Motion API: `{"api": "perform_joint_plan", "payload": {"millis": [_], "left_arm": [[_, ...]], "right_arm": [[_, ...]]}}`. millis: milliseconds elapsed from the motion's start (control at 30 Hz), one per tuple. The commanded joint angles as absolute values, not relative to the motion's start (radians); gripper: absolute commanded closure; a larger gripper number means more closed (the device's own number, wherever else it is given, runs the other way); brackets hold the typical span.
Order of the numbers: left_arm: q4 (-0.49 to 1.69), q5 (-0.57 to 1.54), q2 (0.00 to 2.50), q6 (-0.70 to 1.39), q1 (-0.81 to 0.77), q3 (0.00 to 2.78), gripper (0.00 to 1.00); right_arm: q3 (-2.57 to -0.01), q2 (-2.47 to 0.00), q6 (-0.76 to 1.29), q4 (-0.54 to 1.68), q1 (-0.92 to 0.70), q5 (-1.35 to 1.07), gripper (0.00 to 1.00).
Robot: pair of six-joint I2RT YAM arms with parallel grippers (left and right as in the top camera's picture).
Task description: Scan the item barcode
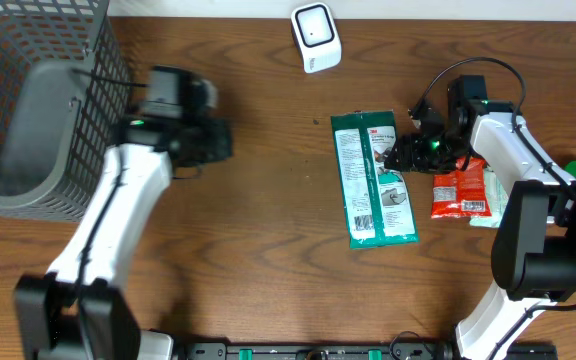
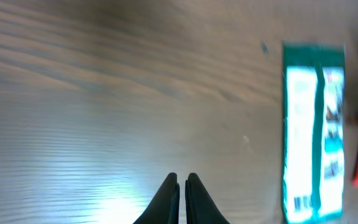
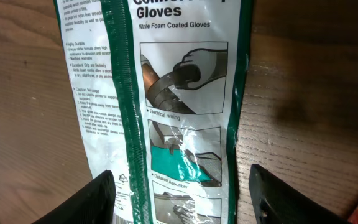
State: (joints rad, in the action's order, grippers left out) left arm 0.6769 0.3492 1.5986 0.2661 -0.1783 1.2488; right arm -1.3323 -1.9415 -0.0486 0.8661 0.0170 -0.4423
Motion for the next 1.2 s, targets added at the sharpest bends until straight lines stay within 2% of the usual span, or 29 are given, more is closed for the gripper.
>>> {"api": "perform_joint_plan", "payload": {"millis": [0,500,767,1167], "left_arm": [[0.645,0.401,1.665,0.268,-0.270,1.247,0.92],[0.252,0.401,1.939,0.321,-0.595,1.247,0.93],[0.183,0.400,2.027,0.321,-0.651,1.247,0.92],[0.178,0.400,2.106,0.320,-0.654,1.247,0.92]], "right_arm": [[-1.341,-1.942,-0.075,0.864,0.014,-0.458,0.36],[-1.329,-1.959,-0.106,0.859,0.023,-0.423,0.36],[-1.325,-2.011,-0.106,0.850,0.018,-0.424,0.37],[-1.302,-2.048,-0.091,0.847,0.017,-0.432,0.44]]}}
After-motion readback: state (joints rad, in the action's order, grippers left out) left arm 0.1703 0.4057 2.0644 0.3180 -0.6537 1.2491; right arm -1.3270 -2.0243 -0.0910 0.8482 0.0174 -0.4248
